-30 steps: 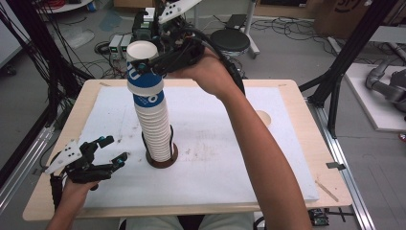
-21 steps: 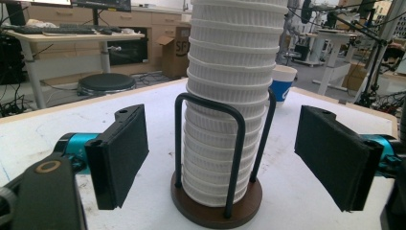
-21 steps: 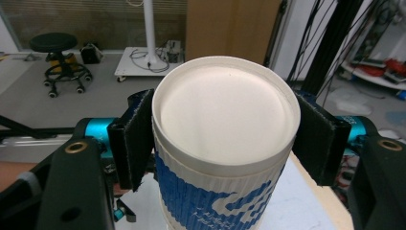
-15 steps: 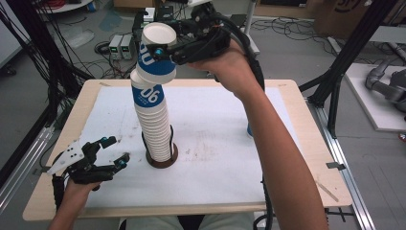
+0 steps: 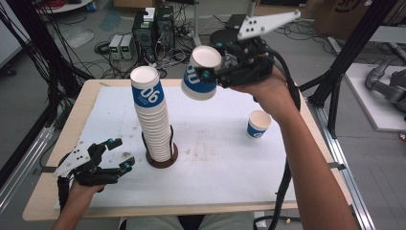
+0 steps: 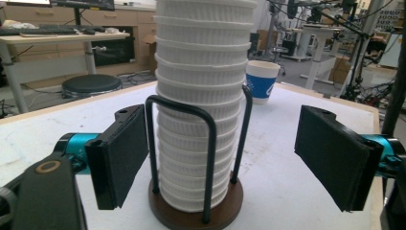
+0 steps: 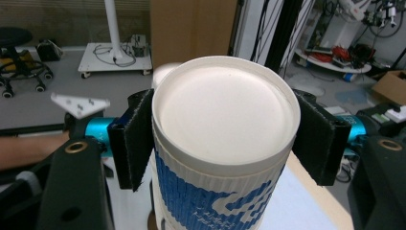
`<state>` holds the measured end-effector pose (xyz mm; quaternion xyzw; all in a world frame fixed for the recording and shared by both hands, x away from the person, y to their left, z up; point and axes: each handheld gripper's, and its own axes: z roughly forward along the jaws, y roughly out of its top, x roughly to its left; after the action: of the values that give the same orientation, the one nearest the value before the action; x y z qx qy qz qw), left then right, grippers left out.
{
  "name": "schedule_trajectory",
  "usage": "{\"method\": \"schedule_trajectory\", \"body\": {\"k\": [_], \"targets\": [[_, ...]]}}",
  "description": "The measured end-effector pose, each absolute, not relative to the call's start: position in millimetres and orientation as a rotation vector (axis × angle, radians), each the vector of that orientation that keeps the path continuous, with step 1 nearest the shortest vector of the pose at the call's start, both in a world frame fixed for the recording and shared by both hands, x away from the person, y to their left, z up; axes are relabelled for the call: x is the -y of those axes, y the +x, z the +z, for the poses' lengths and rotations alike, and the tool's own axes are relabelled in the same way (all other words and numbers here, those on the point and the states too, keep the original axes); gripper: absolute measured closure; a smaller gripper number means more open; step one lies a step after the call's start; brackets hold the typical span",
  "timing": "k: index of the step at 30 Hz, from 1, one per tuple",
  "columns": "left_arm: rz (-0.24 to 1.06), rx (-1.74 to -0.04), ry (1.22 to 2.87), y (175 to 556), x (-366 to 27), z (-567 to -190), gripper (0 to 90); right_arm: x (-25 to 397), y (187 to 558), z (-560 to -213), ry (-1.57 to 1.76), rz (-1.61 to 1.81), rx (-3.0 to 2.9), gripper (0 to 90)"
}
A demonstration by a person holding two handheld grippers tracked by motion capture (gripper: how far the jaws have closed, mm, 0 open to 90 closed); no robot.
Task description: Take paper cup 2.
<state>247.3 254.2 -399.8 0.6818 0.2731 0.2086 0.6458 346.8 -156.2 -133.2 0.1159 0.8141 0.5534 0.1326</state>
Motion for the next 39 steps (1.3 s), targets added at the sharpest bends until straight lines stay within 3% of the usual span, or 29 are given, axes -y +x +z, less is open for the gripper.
{"method": "schedule_trajectory", "body": {"k": [22, 39], "targets": [[0.412, -0.55, 1.585, 242, -226, -402, 18.7, 221, 332, -273, 0.553, 1.536, -2.395, 30.5], [0.328, -0.468, 1.599, 241, -191, -403, 18.7, 237, 326, -328, 0.608, 1.564, -2.382, 30.4]]}}
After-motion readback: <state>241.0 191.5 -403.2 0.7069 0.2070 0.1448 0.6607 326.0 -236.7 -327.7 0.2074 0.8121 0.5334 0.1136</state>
